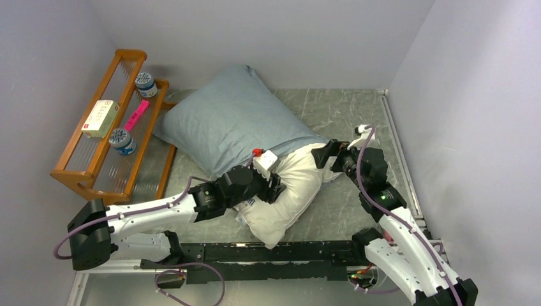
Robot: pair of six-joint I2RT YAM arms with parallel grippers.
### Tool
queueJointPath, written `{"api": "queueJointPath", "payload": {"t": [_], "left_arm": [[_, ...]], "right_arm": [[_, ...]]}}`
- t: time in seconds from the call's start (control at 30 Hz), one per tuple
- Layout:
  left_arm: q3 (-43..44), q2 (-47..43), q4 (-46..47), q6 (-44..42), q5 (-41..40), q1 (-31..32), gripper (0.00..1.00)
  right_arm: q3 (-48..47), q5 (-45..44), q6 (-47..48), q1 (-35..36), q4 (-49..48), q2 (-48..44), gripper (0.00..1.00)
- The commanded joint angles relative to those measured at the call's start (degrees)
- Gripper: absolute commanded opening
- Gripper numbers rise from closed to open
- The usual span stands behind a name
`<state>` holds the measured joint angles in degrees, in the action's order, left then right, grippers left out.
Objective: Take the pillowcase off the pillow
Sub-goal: Remove the pillow from the pillowcase.
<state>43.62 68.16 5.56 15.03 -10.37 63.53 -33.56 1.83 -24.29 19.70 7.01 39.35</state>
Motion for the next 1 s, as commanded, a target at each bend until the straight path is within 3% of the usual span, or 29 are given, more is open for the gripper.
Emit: {"api": "queueJointPath", "payload": {"t": [0.0,0.37,0.6,0.73,0.93,0.97], "left_arm": [[-5.7,0.3,-8.5,3.2,-2.6,-0.8,0.62],[-9.5,0.5,-6.0,5.8,0.1,-0.8,0.59],[-11.4,-2.4,-3.1,4.8,0.7,-0.8,0.59],[-11.2,-5.3,-3.4,3.3,0.1,-0.8,0.59],[-7.2,-8.9,-5.3,-0.2,-1.0,-0.8,0.61],[-5.8,-9.0,-5.4,-1.1,-1.2,-0.8,0.62]], "right_arm": [[-6.1,0.1,-0.5,0.1,3.7,2.3,1.00],[-7.6,-0.7,0.4,-0.1,9.2,9.7,1.00],[-2.5,6.6,0.9,-0.3,6.0,10.5,0.95],[-1.3,11.2,2.2,-0.5,5.2,9.2,0.71],[-0.9,15.0,2.9,-0.4,4.5,4.9,0.04],[-1.1,15.4,3.1,-0.5,4.7,4.3,0.00]]}}
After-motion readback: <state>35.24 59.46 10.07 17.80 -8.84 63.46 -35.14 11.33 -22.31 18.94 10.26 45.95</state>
